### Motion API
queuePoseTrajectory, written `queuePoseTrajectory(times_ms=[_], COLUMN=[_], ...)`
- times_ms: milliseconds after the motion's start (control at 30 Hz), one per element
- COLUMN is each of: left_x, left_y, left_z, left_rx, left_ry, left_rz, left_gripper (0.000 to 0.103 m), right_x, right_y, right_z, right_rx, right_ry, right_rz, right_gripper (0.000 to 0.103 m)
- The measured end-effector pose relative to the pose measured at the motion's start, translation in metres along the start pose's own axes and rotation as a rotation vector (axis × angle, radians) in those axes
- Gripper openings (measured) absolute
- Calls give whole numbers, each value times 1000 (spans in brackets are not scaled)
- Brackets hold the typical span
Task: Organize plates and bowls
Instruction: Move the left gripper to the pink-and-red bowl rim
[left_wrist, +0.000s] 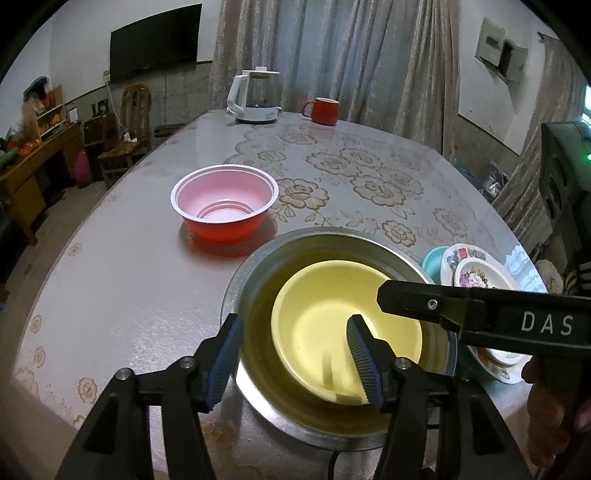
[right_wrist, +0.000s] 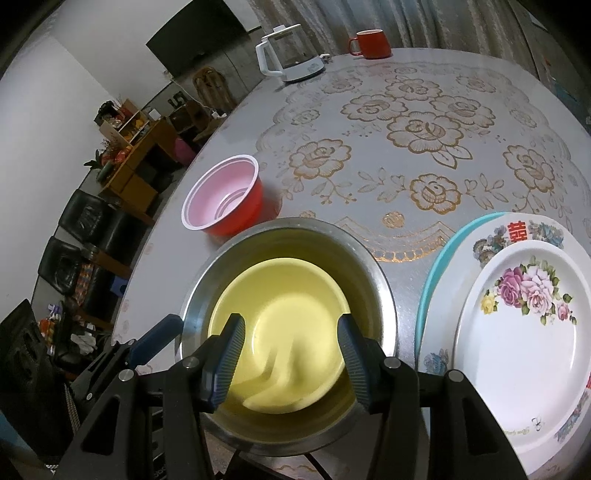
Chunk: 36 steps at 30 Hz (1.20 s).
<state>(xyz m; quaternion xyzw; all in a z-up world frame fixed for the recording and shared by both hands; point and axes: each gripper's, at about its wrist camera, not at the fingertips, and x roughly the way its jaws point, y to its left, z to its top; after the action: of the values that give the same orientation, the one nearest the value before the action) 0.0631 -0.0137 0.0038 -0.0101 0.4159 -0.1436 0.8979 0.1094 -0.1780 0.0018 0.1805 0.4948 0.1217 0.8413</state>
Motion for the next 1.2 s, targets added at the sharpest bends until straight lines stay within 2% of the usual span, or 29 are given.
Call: queuePoseTrajectory(times_ms=[300,400,667,1200], left_x=[-3,-3,-2,16], left_y=[9,16,35,79], left_z=[5,6,11,31], left_rx=[-42,-68,-133,-225], left_ry=[-17,-23,-30,-10], left_rz=[7,24,56,106], left_gripper=[73,81,87,89], right_x=[0,-1,-3,4], right_y=[1,1,2,2], right_z=[3,5,10,47], right_rx=[-5,-11,-17,-18], right_ry=[-16,-30,-54,-77], right_rz=[26,32,45,29], right_gripper=[53,53,53,53])
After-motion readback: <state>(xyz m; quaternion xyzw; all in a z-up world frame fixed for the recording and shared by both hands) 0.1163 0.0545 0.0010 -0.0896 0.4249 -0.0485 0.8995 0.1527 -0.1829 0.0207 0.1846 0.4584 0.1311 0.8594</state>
